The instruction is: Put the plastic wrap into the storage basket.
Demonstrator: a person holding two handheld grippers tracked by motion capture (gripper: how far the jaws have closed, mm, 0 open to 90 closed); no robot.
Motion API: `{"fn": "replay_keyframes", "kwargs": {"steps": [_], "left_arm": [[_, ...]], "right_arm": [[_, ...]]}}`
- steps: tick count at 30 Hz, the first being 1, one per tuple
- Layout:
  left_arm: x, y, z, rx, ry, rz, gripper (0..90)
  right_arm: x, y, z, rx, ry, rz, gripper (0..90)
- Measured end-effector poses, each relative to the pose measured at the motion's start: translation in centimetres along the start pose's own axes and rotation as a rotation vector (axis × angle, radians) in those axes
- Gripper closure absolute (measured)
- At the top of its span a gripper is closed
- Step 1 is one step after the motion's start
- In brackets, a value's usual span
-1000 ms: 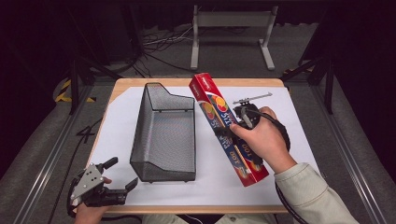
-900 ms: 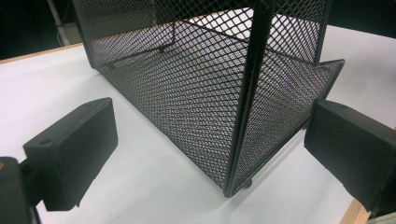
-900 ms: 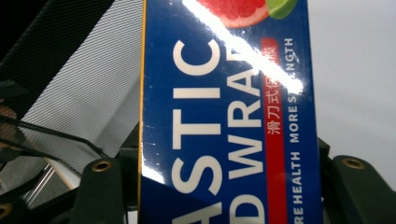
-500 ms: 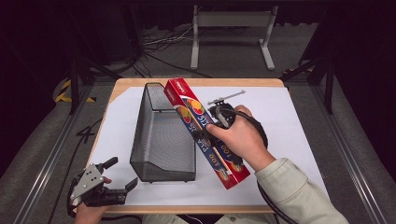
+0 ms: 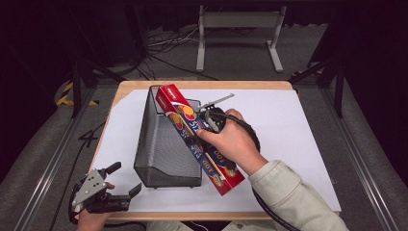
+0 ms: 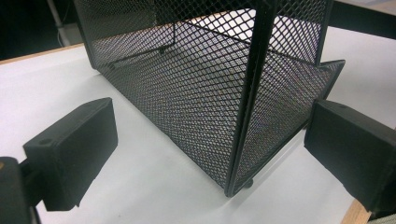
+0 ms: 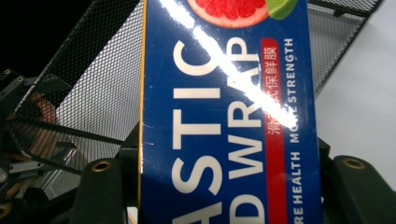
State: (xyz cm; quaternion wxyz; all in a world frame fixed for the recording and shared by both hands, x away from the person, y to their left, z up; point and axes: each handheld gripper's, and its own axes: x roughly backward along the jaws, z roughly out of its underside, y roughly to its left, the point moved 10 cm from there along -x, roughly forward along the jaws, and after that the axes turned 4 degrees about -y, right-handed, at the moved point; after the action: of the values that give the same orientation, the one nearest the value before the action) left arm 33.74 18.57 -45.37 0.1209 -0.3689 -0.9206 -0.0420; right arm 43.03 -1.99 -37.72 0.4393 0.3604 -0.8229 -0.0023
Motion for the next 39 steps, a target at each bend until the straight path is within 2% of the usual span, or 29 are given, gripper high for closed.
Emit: {"fn": "replay_keyframes", "kwargs": {"steps": [6,13,18,24,32,38,39], "left_arm": [[-0.1,0.0,0.0,0.0,-0.002,0.0,3.5],[-0.1,0.0,0.0,-0.002,0.001,0.0,3.5],[0.0,0.1,0.0,0.005,0.0,-0.002,3.5],[0.0,0.1,0.0,0.003,-0.008,-0.003,3.4],[0.1,0.1,0.0,0.001,-0.007,0.001,3.4],[0.1,0.1,-0.1,0.001,-0.01,0.002,3.4],[0.1,0.0,-0.1,0.003,-0.016,0.006,3.3]], "right_arm": [[-1.4,0.2,0.1,-0.022,0.021,0.005,39.6],[-2.9,0.6,-0.7,-0.088,0.025,0.035,39.5],[-3.6,0.7,-0.9,-0.101,0.04,0.062,39.4],[-4.5,0.7,-1.6,-0.096,0.025,0.108,39.3],[-6.0,0.3,-1.5,-0.099,0.059,0.147,39.2],[-7.2,0.2,-1.1,-0.132,0.106,0.165,39.0],[-7.5,0.0,-1.0,-0.131,0.124,0.184,39.0]]}}
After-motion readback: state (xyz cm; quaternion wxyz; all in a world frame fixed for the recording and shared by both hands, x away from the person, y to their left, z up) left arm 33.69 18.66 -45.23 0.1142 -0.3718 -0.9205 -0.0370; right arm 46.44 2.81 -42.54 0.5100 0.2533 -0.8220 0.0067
